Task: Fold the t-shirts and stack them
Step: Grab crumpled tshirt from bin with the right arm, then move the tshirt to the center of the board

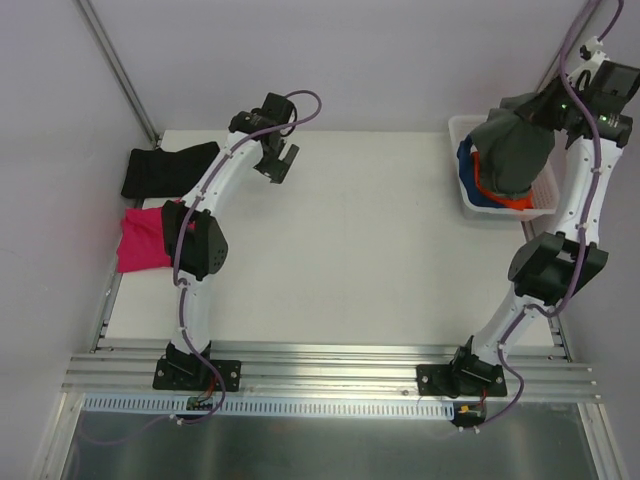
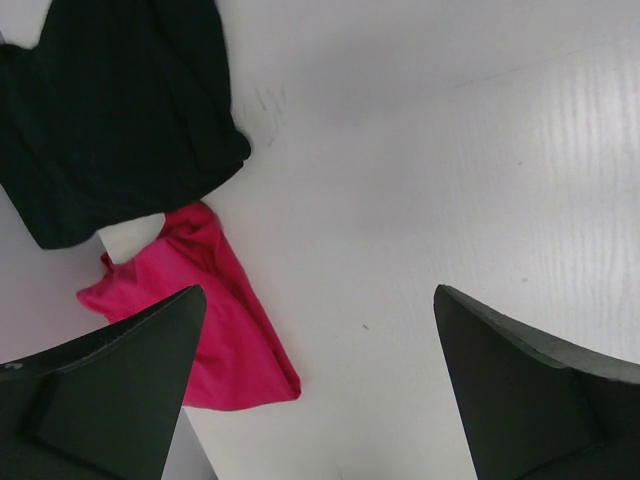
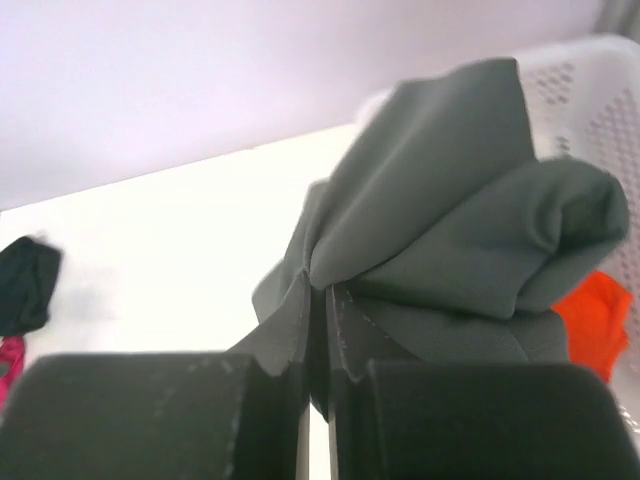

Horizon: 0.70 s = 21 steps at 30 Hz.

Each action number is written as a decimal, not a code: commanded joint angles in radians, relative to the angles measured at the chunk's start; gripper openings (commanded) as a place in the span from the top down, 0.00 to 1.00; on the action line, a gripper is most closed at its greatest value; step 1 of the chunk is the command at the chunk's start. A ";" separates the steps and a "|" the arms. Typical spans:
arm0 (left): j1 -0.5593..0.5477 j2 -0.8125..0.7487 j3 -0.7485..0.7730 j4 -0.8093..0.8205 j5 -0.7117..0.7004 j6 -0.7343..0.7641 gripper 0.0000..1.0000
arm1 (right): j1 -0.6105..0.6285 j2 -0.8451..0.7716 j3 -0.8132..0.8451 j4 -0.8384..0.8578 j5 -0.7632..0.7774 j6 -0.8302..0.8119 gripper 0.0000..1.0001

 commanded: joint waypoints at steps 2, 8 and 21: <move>0.095 -0.051 -0.012 -0.083 0.053 -0.087 0.01 | 0.130 -0.099 0.017 0.038 -0.071 0.022 0.99; 0.164 -0.070 0.024 -0.091 0.053 -0.097 0.01 | 0.406 -0.080 0.112 0.026 -0.052 -0.027 0.99; 0.253 -0.175 0.294 0.142 -0.113 -0.146 0.01 | 0.605 -0.244 -0.099 0.076 0.026 -0.008 0.76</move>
